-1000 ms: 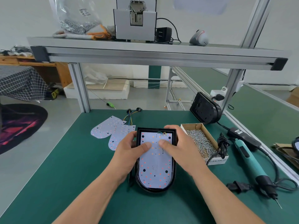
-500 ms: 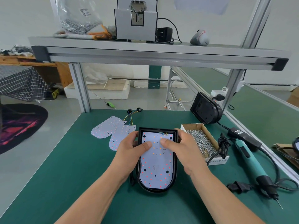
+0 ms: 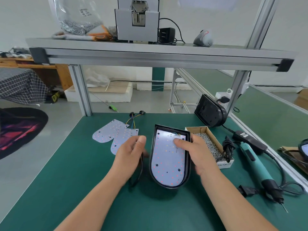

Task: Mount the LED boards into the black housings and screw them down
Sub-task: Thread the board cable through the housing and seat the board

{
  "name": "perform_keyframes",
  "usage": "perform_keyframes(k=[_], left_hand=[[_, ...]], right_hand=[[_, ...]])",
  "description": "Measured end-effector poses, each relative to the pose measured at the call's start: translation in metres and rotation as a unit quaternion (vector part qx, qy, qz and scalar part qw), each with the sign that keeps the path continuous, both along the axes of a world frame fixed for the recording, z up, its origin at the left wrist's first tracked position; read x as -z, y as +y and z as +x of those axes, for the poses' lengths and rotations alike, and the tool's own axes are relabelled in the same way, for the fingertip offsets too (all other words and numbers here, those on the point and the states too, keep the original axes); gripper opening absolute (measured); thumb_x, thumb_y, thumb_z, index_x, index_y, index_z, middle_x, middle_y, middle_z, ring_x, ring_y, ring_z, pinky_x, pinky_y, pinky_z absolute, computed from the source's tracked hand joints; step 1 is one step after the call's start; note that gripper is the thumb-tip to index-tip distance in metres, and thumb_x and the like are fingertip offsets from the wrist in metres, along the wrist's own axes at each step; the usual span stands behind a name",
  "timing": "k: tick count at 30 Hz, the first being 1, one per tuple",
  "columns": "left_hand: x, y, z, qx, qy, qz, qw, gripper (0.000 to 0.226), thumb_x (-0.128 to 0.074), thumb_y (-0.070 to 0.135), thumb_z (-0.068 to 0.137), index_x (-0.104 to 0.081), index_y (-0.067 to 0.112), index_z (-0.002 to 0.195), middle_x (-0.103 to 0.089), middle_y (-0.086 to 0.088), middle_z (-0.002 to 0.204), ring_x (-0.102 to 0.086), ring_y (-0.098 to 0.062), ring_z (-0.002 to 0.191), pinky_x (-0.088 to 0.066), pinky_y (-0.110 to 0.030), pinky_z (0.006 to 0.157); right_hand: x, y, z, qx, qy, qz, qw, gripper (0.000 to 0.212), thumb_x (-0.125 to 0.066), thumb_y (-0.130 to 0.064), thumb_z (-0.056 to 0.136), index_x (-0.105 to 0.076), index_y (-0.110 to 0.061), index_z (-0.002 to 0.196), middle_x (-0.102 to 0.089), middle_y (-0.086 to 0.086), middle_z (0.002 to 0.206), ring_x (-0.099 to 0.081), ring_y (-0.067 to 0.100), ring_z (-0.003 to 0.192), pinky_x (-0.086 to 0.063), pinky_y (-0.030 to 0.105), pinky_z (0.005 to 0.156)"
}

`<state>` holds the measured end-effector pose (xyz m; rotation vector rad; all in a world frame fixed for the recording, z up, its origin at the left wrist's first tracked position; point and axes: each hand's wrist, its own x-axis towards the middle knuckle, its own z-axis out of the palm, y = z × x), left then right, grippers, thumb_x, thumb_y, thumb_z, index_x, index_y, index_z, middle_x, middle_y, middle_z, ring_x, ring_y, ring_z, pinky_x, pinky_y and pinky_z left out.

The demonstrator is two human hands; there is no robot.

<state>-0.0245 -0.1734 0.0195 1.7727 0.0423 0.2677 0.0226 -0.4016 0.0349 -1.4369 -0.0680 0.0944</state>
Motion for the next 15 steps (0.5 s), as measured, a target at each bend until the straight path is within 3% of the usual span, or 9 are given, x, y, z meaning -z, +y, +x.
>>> perform_keyframes(k=[2,6,8,10,12,15], left_hand=[[0.003,0.007,0.004,-0.025,0.013,0.032,0.999,0.022,-0.057,0.061,0.100,-0.071,0.044,0.098,-0.053,0.013,0.063,-0.059,-0.008,0.053,-0.049,-0.014,0.056],[0.006,0.006,0.010,-0.048,0.039,0.058,0.996,0.012,-0.068,0.048,0.101,-0.071,0.041,0.091,-0.052,0.014,0.065,-0.054,-0.007,0.051,-0.064,-0.039,0.061],[0.005,-0.001,0.010,-0.055,0.023,0.100,0.993,0.012,-0.067,0.040,0.103,-0.069,0.036,0.091,-0.059,0.010,0.082,-0.054,-0.009,0.064,-0.059,-0.037,0.064],[0.004,-0.009,0.011,-0.042,0.030,0.147,0.988,0.006,-0.065,0.030,0.105,-0.067,0.028,0.111,-0.059,-0.002,0.112,-0.057,-0.012,0.086,-0.045,-0.025,0.072],[0.006,-0.013,0.009,-0.021,0.071,0.133,0.988,0.027,-0.060,0.020,0.106,-0.061,0.024,0.133,-0.048,-0.002,0.131,-0.054,-0.011,0.101,-0.040,-0.016,0.079],[0.003,-0.016,0.003,-0.011,0.085,0.080,0.993,0.034,-0.053,0.013,0.106,-0.060,0.023,0.138,-0.049,0.000,0.139,-0.056,-0.014,0.118,-0.046,-0.028,0.101]], right_hand=[[0.001,-0.005,0.004,0.017,0.028,0.046,0.998,0.015,-0.074,-0.003,0.091,-0.074,-0.005,0.106,-0.078,0.022,0.107,-0.077,0.037,0.090,-0.061,0.054,0.086],[0.002,-0.008,0.007,0.020,0.037,0.089,0.995,0.020,-0.073,-0.004,0.092,-0.072,-0.001,0.112,-0.078,0.022,0.108,-0.077,0.038,0.091,-0.065,0.048,0.078],[0.003,-0.006,0.006,0.021,0.037,0.103,0.994,0.020,-0.072,-0.004,0.092,-0.071,-0.002,0.112,-0.078,0.021,0.108,-0.078,0.036,0.090,-0.064,0.043,0.070],[0.005,-0.005,0.006,0.019,0.039,0.104,0.994,0.019,-0.072,-0.004,0.092,-0.071,-0.002,0.112,-0.078,0.021,0.108,-0.078,0.037,0.092,-0.064,0.044,0.073],[0.006,-0.004,0.007,0.018,0.037,0.093,0.995,0.018,-0.073,-0.004,0.091,-0.073,-0.004,0.110,-0.078,0.022,0.109,-0.077,0.040,0.095,-0.064,0.050,0.082],[0.007,0.000,0.004,-0.003,0.016,0.049,0.999,0.021,-0.079,-0.011,0.082,-0.078,-0.010,0.103,-0.079,0.017,0.107,-0.078,0.036,0.094,-0.063,0.049,0.085]])
